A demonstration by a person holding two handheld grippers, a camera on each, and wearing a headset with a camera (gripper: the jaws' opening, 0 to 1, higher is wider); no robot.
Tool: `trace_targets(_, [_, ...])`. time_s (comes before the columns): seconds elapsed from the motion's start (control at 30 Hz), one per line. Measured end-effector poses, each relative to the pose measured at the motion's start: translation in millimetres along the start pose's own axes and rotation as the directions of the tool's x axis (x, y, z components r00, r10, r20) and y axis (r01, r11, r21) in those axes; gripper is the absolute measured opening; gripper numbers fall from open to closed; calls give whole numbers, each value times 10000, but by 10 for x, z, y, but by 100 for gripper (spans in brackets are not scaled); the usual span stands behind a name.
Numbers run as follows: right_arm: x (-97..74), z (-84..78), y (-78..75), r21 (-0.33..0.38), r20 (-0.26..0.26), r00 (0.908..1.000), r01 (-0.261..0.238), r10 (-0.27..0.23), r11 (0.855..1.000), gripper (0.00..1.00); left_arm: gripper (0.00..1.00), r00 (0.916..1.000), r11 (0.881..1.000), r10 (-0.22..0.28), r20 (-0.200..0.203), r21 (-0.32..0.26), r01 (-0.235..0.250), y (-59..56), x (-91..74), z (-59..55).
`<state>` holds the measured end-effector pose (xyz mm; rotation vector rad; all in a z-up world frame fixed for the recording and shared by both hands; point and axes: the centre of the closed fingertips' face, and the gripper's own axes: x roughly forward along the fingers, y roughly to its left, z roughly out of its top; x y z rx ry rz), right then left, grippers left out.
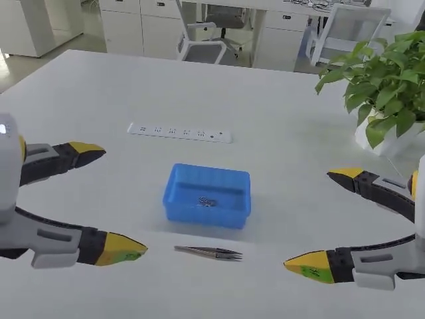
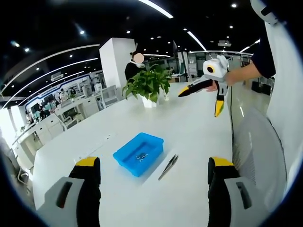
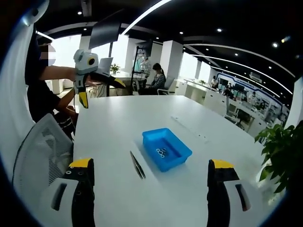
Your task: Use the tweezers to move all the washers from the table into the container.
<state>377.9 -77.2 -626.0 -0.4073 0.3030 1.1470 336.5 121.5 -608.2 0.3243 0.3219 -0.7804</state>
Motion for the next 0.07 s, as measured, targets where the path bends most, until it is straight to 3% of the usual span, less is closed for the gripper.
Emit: trace_targets(0.07, [-15,7,14,6,-1,10000,-34,34,10000,100,100,9999,10000,60,89,11,-60,-7,-5,31])
